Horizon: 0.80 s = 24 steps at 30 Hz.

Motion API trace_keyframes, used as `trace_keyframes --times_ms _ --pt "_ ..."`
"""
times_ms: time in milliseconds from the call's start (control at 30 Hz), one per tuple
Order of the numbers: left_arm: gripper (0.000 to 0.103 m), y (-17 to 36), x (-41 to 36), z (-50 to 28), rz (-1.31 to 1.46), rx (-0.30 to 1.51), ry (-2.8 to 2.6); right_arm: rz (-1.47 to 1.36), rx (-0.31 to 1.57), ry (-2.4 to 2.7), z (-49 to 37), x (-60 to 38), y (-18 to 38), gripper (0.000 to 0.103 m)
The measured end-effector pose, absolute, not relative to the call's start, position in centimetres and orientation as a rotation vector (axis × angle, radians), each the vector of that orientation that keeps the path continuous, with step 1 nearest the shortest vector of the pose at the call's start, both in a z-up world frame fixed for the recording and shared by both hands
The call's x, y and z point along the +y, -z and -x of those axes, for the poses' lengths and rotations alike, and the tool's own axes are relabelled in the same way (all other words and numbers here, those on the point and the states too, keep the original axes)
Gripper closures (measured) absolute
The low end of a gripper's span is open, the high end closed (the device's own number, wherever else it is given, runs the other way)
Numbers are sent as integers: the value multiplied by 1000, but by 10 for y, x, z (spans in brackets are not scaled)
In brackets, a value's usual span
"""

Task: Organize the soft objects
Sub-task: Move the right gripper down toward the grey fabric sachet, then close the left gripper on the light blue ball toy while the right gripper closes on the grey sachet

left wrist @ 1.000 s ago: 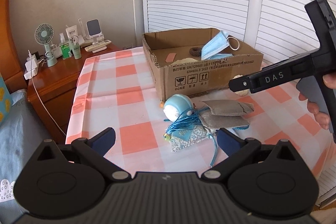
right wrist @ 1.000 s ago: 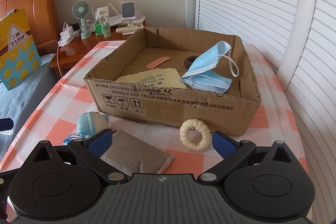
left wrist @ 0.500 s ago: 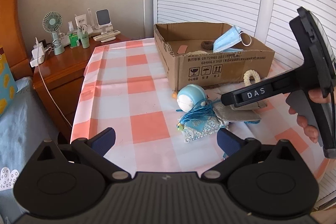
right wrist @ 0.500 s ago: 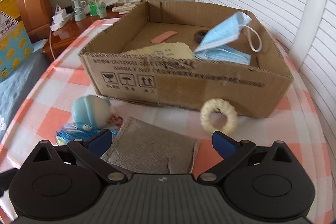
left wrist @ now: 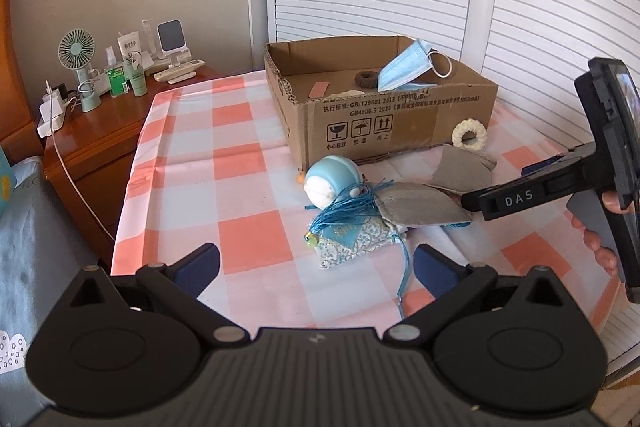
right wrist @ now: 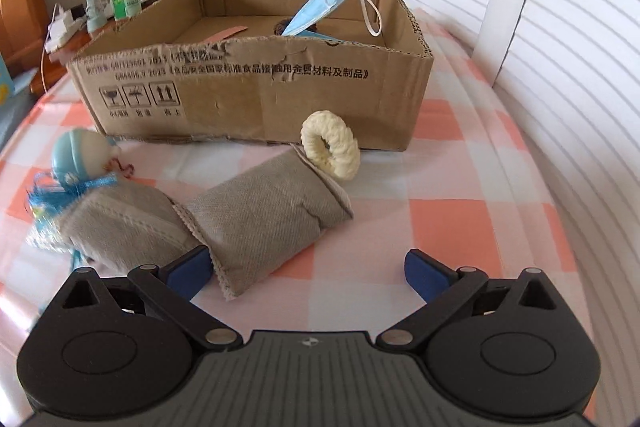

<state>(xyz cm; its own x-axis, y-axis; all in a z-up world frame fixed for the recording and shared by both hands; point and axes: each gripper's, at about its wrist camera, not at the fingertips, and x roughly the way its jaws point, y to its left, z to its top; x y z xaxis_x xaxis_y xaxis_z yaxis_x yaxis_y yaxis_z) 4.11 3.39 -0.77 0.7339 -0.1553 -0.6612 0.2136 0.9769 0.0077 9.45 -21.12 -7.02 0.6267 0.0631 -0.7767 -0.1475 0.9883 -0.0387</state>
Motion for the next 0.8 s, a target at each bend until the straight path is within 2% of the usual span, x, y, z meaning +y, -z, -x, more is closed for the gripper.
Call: trace_keyframes --times_ms 800 --pt "1 27 2 -142 -83 749 191 139 758 -234 -73 -222 77 0"
